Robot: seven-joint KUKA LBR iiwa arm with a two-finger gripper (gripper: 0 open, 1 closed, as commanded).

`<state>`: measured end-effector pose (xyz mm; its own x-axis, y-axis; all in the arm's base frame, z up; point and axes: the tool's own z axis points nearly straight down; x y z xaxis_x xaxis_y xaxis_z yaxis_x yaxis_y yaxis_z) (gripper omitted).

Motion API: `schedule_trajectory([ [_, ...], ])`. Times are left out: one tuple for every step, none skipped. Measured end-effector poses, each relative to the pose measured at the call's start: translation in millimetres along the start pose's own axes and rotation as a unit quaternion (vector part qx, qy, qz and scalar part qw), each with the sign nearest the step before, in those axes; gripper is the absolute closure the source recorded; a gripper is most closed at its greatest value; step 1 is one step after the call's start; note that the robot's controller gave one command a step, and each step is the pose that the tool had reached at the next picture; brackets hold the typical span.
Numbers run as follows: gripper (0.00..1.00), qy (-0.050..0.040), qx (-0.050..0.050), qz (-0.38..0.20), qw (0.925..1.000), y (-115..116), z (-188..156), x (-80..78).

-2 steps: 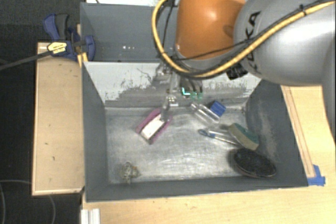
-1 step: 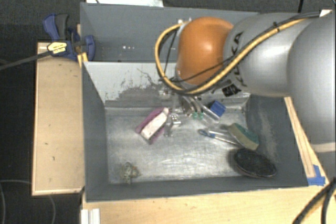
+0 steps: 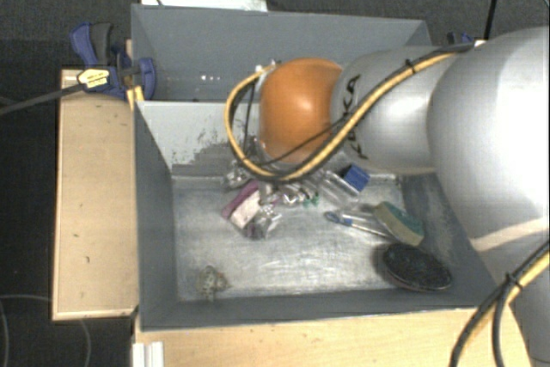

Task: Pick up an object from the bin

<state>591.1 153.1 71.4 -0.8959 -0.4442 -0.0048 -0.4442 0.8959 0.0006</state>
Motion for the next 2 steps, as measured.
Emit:
schedule_trajectory([
  [1.00, -0.0017, 0.000, 0.004, 1.0000, 0.0, -2.1, -1.2],
  [1.00, -0.0017, 0.001, -0.135, 0.9909, -2.3, -209.0, 15.5],
])
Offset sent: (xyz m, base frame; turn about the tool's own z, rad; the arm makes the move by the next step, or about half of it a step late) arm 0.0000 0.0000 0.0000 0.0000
